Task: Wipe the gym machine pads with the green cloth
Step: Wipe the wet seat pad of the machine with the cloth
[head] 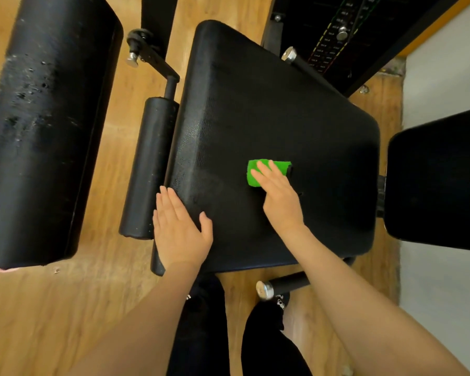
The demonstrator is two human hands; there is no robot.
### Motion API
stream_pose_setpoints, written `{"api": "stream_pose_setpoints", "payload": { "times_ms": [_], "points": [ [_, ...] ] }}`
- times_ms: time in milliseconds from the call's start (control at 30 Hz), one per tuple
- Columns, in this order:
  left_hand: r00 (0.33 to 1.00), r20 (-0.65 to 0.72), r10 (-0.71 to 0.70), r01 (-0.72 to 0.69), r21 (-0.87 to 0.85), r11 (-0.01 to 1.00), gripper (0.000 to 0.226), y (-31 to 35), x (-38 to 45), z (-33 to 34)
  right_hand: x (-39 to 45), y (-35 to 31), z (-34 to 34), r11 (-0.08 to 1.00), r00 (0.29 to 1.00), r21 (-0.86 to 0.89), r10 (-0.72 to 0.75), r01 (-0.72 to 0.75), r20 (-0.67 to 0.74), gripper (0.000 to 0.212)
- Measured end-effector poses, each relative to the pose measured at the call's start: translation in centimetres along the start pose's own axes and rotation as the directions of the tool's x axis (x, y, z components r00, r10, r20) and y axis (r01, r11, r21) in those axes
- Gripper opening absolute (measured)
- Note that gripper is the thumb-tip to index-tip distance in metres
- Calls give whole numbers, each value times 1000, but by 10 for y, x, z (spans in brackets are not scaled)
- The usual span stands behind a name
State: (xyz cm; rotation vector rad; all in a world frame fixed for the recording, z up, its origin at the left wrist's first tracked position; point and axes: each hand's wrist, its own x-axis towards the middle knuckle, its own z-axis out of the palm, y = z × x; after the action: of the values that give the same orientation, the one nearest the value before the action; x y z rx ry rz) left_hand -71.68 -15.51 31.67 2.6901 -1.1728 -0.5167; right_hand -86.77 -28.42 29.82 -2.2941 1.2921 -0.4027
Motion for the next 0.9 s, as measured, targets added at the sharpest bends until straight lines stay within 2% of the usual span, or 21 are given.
{"api": "stream_pose_setpoints", "payload": {
  "times_ms": [200, 333, 467, 500, 600, 633, 733, 833, 900],
  "points": [
    [1000, -17, -3, 3, 10, 1000, 79, 0, 0, 3, -26, 68, -29, 972, 975, -84, 220, -221, -22, 56],
    [1000, -11, 2, -1, 25, 1000, 78, 0, 1, 4, -42, 119, -51, 869, 881, -149, 471, -472, -45, 52],
    [1000, -20, 6, -5, 18, 1000, 78, 2, 1, 4, -46, 142, -60, 833, 841, -115, 536, -540, -69, 49],
    [1000, -24, 8, -8, 19, 1000, 78, 2, 1, 5, -46, 144, -60, 811, 816, -92, 570, -577, -98, 50],
    [999, -31, 13, -12, 22, 1000, 78, 2, 1, 6, -55, 152, -65, 681, 662, 20, 719, -732, -214, 47],
    [999, -31, 14, -13, 22, 1000, 78, 2, 2, 6, -61, 154, -65, 662, 639, 46, 737, -748, -219, 45],
    [1000, -25, 13, -12, 34, 999, 78, 3, 2, 7, -70, 150, -58, 678, 655, 78, 729, -731, -200, 42],
    [1000, -28, 10, -8, 46, 999, 78, 3, 2, 7, -67, 134, -44, 644, 600, 133, 756, -754, -261, 41],
    [1000, -27, 14, -13, 46, 999, 78, 3, 1, 7, -63, 115, -32, 644, 591, 147, 754, -750, -288, 41]
  ]
}}
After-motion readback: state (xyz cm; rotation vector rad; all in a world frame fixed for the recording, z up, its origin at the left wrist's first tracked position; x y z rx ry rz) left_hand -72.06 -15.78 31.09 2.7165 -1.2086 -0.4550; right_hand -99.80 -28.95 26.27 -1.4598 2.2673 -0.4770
